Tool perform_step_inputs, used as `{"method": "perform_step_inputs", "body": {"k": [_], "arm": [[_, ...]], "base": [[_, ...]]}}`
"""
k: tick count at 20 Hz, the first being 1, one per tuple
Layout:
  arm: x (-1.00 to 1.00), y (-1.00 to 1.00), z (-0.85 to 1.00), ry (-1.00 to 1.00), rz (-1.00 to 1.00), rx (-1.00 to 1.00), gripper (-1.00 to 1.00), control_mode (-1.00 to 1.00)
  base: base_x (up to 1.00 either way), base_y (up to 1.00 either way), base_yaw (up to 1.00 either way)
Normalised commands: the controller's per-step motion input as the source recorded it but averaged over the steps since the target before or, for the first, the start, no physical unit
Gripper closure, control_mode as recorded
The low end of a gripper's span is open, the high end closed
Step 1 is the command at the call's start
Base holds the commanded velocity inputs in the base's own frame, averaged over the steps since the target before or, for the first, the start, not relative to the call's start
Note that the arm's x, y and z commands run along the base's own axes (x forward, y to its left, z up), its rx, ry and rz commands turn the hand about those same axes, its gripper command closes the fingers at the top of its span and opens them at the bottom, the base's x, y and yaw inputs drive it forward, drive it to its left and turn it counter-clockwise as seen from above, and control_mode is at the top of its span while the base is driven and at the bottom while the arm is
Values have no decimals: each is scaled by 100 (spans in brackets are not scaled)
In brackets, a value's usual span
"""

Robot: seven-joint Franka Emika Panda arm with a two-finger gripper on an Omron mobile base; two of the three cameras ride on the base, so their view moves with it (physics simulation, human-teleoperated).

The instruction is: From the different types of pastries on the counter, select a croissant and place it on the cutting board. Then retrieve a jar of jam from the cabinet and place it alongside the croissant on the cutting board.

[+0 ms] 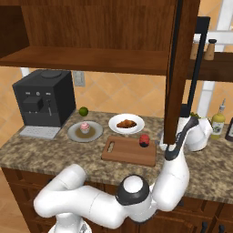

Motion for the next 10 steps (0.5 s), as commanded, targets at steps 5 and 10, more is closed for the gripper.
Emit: {"method": "perform_step_inputs", "body": {"k": [5,10], "arm": [[-92,-36,45,-3,-4,0,-100,-100],[-100,49,-50,-5,-33,-4,-100,-100]], "base": [[0,0,0],[0,0,0]]}}
